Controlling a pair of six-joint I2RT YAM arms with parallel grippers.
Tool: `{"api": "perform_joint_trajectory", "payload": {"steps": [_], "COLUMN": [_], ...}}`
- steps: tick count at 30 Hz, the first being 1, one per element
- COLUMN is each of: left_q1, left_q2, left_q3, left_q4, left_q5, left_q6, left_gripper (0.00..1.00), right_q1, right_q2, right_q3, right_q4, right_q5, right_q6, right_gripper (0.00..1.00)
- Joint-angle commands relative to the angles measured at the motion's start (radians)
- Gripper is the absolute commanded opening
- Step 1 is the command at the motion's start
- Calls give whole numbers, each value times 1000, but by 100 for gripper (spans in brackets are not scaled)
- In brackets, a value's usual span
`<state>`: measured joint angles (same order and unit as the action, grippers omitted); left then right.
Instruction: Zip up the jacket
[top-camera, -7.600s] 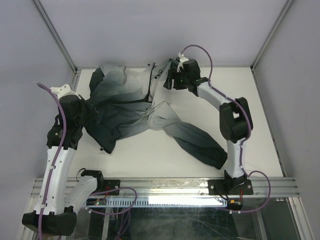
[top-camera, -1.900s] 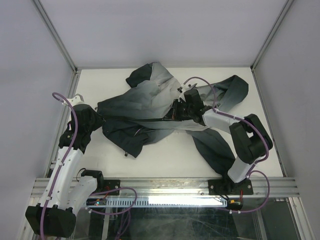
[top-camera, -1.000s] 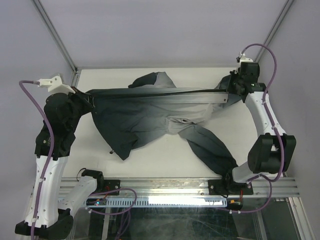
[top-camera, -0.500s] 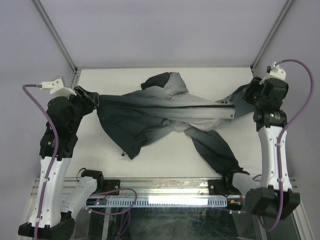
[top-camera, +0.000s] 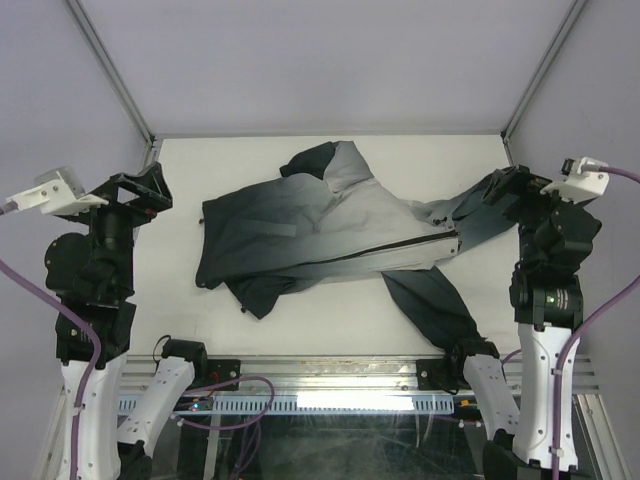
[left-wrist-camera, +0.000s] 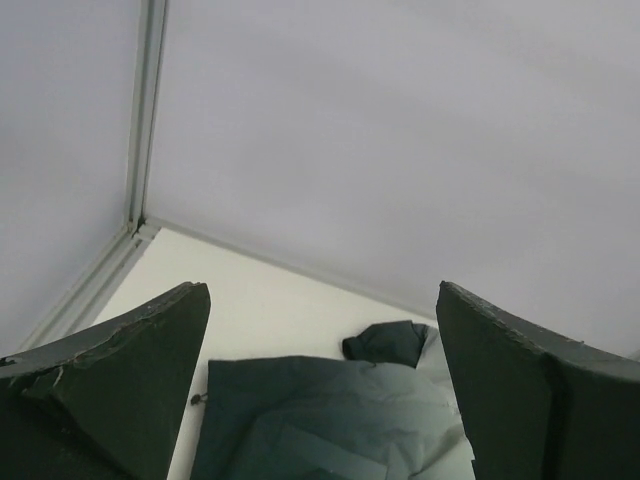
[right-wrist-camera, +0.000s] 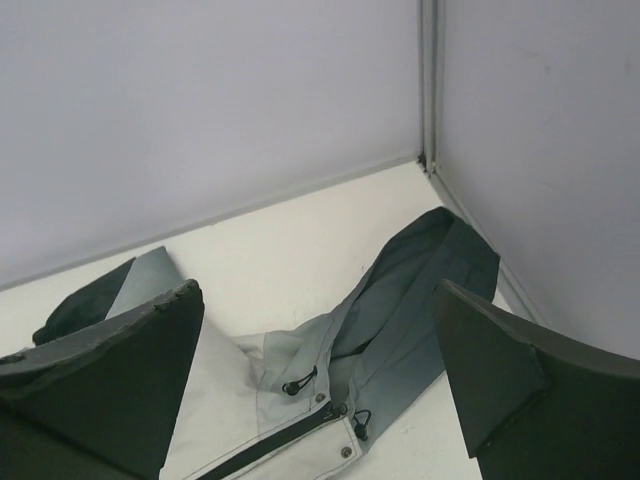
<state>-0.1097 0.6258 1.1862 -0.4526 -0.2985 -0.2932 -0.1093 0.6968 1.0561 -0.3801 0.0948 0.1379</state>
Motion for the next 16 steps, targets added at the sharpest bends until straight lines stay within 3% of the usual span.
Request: {"api": "perform_joint_trajectory", "payload": {"steps": [1, 6, 16], "left_q1": [4, 6, 6], "left_q2": [-64, -114, -101], "left_q3": [-56, -138, -150], "left_q4": [161, 249, 256], "left_q5": [-5, 12, 13], "left_q6": [56, 19, 11], "left_gripper": [99, 99, 99], "right_q1": [4, 5, 4], "right_q2": [-76, -122, -131], "right_q3": [-61, -97, -95], "right_q4": [151, 207, 226], "right_q5": [91, 83, 61], "right_q6": [-9, -9, -26], "right_gripper": [99, 99, 99]}}
